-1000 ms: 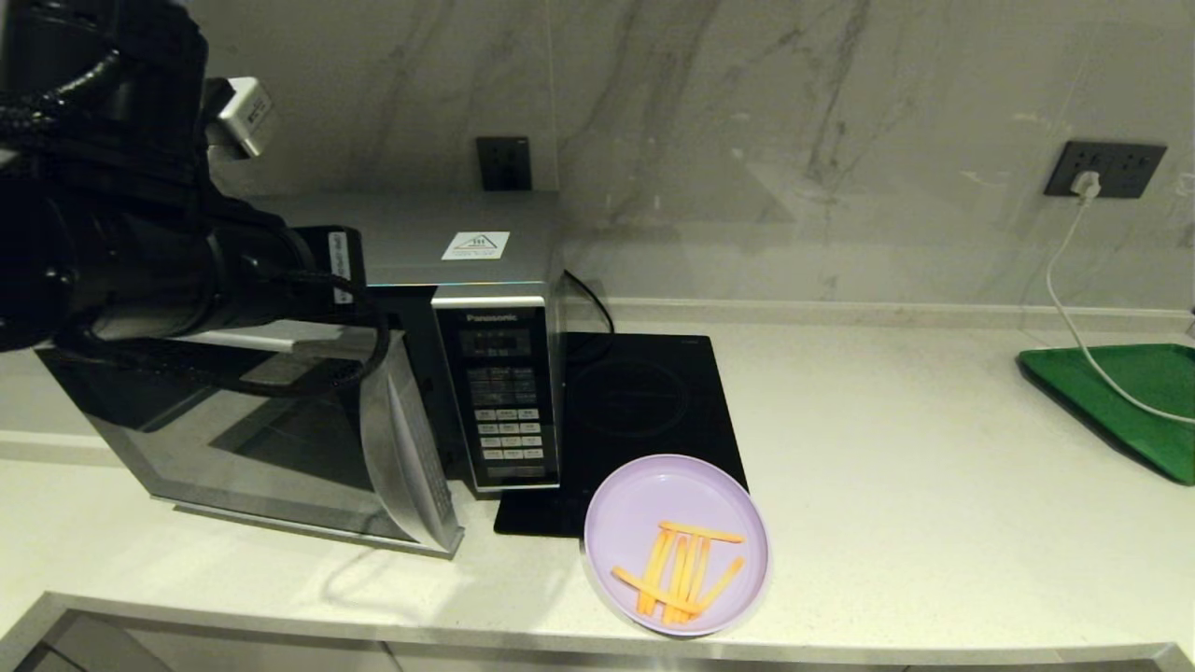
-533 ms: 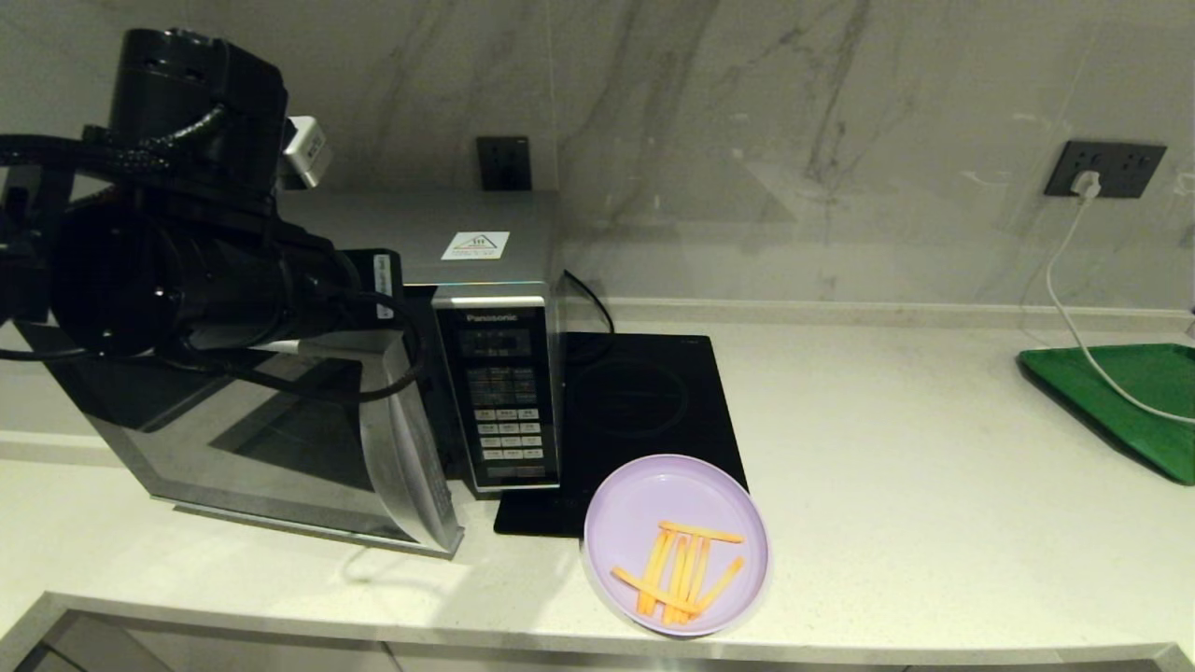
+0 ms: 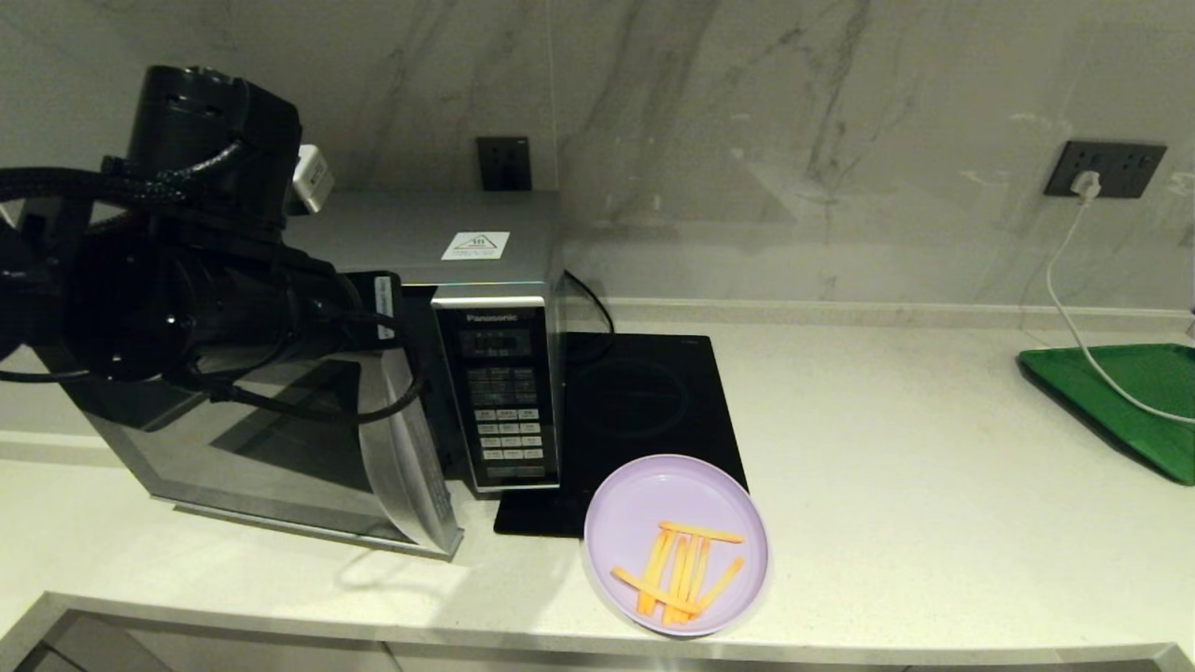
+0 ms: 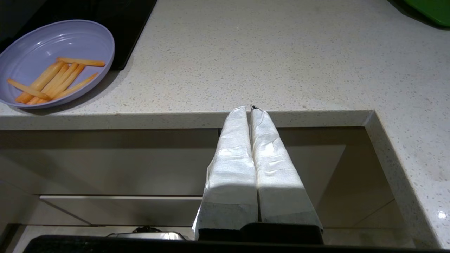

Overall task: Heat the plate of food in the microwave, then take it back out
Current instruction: Open the microwave oven

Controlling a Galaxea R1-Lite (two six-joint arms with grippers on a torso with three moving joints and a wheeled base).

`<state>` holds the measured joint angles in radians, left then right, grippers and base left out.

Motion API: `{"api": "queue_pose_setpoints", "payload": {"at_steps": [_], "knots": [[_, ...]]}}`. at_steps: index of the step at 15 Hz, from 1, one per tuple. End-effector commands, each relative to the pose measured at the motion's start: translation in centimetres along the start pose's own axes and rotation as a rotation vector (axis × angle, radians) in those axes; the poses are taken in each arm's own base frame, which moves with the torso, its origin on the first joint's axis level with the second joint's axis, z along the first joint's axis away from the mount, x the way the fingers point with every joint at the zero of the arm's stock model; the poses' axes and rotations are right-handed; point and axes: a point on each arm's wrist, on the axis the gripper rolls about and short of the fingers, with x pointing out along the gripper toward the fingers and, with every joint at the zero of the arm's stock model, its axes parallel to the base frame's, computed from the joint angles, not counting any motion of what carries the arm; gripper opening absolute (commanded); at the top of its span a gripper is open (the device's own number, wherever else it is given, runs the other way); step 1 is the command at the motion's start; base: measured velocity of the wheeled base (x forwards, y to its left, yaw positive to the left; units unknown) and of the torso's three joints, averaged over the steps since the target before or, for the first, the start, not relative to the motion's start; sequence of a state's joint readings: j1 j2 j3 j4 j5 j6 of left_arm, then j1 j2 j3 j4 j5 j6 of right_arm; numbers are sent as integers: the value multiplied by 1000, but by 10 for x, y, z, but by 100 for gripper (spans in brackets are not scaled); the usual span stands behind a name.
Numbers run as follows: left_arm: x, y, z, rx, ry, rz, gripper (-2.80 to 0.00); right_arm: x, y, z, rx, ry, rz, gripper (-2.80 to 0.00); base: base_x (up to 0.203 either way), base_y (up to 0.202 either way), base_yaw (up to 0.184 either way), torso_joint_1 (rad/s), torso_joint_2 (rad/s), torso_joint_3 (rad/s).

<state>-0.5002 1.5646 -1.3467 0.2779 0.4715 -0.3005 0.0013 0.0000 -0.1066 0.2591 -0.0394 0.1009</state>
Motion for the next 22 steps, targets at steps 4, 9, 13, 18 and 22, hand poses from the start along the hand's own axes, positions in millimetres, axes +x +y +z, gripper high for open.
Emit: {"api": "queue_pose_setpoints", "payload": {"at_steps": [4, 9, 13, 18, 22], "knots": [[-18, 10, -2, -8, -12, 0, -280, 0, 0, 0, 0, 4, -1, -280, 0, 0, 0, 0, 0, 0], [-40, 29, -19, -8, 4, 10, -280, 0, 0, 0, 0, 2, -1, -280, 0, 0, 0, 0, 0, 0], [-67, 46, -26, -17, -11, 10, -280, 0, 0, 0, 0, 3, -1, -280, 0, 0, 0, 0, 0, 0], [-96, 78, -27, -42, -21, 91, -280, 0, 0, 0, 0, 3, -1, -280, 0, 0, 0, 0, 0, 0], [-129, 100, -33, -78, -57, 133, -280, 0, 0, 0, 0, 2, -1, -280, 0, 0, 0, 0, 0, 0]]}}
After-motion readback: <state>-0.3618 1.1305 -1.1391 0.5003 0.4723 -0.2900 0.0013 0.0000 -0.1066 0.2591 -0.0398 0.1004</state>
